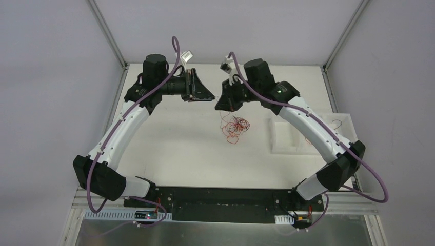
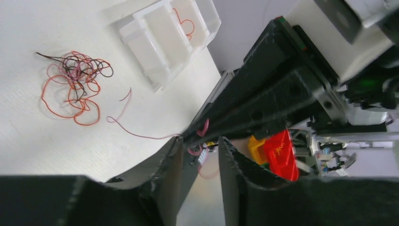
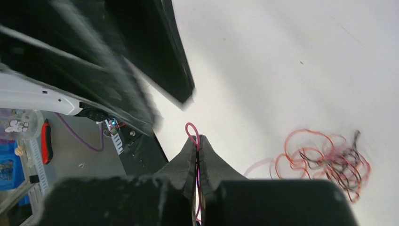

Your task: Untangle the cables

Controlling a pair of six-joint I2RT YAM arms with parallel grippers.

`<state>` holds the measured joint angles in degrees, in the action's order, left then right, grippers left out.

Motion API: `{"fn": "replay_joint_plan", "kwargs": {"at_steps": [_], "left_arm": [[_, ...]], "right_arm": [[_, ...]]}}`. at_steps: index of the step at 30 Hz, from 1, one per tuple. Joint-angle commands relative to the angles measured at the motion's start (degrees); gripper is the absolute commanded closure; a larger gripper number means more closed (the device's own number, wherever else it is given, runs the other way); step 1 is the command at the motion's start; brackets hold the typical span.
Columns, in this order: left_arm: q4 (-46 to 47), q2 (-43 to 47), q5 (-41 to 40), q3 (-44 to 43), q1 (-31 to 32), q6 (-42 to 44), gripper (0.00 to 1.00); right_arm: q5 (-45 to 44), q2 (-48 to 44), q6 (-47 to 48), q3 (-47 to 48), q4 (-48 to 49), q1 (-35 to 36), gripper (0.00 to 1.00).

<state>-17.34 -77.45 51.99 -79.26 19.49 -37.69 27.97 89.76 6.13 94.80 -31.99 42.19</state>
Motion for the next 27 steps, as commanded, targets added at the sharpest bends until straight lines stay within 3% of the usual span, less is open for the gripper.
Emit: {"fn": "replay_joint_plan", "kwargs": {"at_steps": [1,4,7,14,18,27], "left_arm": [[2.8,2.6,0.8,-2.9,-2.4,1.1,0.43],[2.8,4.1,-0.3,-2.4,-4.6,3.0,0.12],[2.4,4.9,-0.9,-1.8,-5.3,6.0,0.04],[2.2,4.9,-1.4,-0.6,-5.3,7.9,0.01],[2.2,5.0,-1.4,0.2,-5.4,8.8,0.01],[2.2,4.8,-1.7,1.7,-5.3,9.5,0.01]], "right_arm": [[2.5,-8.3,-0.8,-3.1,-2.8,-8.2,1.00],[3.4,-12.8,0.8,-4.9,-6.2,-15.0,1.00],[4.8,-15.9,1.2,-3.5,-10.1,-23.2,1.00],[7.7,-17.1,4.5,2.9,-21.6,-41.5,1.00],[7.7,-16.8,7.7,1.7,-22.5,-49.2,1.00],[8.4,-13.1,6.8,-4.1,-16.9,-53.0,1.00]]}}
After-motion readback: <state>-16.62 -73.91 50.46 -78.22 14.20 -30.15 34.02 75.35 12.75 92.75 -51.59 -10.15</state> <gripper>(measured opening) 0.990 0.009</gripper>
